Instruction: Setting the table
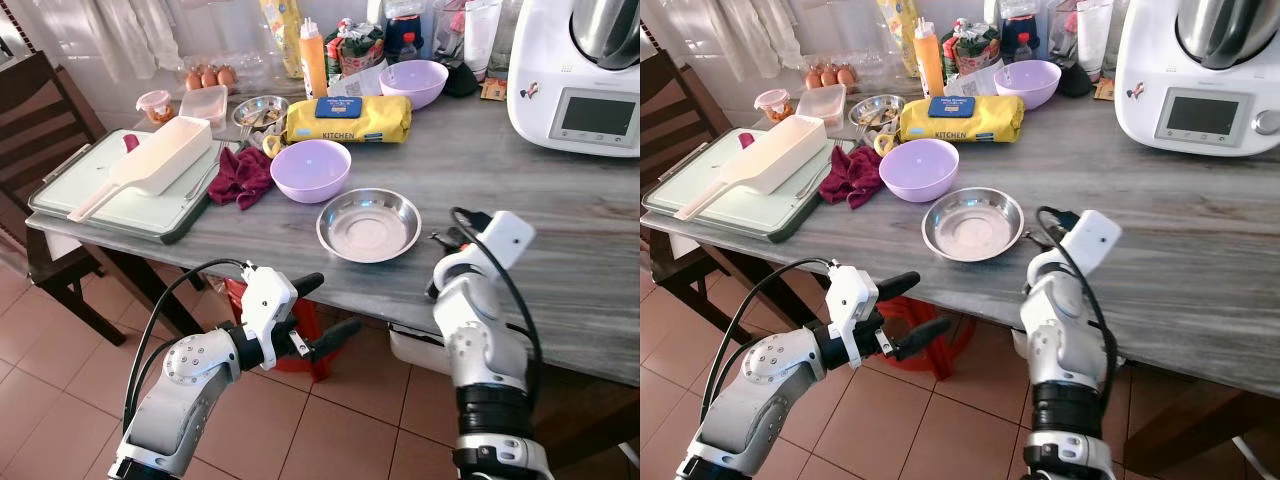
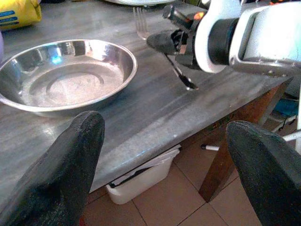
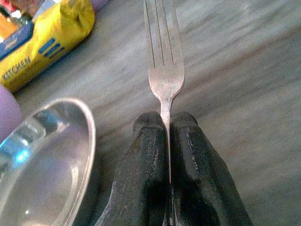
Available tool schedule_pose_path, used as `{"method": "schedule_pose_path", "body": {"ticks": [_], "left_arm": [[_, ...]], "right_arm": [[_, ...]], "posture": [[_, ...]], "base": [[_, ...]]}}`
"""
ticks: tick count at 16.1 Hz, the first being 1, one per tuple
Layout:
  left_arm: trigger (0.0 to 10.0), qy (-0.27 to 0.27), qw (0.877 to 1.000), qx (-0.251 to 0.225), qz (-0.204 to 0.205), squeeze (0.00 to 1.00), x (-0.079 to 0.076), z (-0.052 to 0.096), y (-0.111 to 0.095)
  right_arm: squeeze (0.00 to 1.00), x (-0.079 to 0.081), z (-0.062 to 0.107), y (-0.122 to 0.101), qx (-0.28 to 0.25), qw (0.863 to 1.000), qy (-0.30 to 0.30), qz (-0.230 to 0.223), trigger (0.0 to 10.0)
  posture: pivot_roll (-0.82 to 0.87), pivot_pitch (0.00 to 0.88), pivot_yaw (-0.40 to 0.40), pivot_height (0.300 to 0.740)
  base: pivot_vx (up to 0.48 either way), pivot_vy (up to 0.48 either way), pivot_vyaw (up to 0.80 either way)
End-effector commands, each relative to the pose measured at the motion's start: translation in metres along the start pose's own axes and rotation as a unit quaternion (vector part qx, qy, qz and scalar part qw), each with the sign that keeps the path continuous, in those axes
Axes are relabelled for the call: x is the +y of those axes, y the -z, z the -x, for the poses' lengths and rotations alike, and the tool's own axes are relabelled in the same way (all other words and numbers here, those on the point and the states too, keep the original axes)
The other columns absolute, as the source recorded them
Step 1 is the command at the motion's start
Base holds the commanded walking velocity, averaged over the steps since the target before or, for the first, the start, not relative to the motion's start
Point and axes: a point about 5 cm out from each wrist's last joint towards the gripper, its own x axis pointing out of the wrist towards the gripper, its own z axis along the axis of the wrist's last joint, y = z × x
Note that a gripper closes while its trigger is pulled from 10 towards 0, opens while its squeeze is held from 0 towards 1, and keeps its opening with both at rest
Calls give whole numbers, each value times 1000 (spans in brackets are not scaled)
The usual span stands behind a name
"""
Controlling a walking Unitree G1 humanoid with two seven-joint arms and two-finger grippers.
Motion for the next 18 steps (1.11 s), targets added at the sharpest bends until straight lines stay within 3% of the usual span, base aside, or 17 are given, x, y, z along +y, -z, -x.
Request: {"method": "schedule_pose_path", "body": {"ticks": [1, 8, 9, 10, 11, 12, 16, 17, 18], "left_arm": [[10000, -1, 1000, 7, -11, 0, 0, 3, 0], [10000, -1, 1000, 7, -11, 0, -2, 2, -1], [10000, 0, 1000, 7, -11, 0, -2, 2, -1], [10000, 0, 1000, 7, -11, 0, -2, 2, -1], [10000, -1, 1000, 7, -10, 0, -2, 2, -1], [10000, -1, 1000, 7, -10, 0, -2, 2, -1], [10000, -1, 1000, 9, -10, 0, -2, 2, 0], [10000, -1, 1000, 9, -10, 0, -2, 1, 0], [10000, -1, 1000, 9, -10, 0, -2, 1, 0]], "right_arm": [[0, 9, 0, 3, 5, 1000, -15, 0, 10000], [0, 8, 1, 16, 26, 1000, -12, 4, 10000], [294, 8, 1, 17, 27, 1000, -11, 7, 10000], [725, 7, 1, 18, 27, 1000, -10, 9, 10000], [741, 7, 1, 19, 29, 999, -10, 10, 10000], [886, 5, 2, 21, 29, 999, -9, 13, 10000], [882, 4, 1, 21, 28, 1000, -6, 12, 10000], [996, 3, 1, 20, 25, 1000, -4, 15, 10000], [1000, 2, 1, 19, 23, 1000, -4, 18, 10000]], "posture": [[-132, 93, 124, 740], [-129, 90, 126, 740], [-130, 89, 124, 740], [-130, 89, 123, 740], [-130, 89, 123, 740], [-129, 89, 123, 740], [-129, 90, 124, 740], [-129, 89, 124, 740], [-129, 91, 126, 740]], "base": [[0, 0, 0], [0, 0, 0], [0, 0, 0], [0, 0, 0], [0, 0, 0], [0, 0, 0], [0, 0, 0], [0, 0, 0], [0, 0, 0]]}}
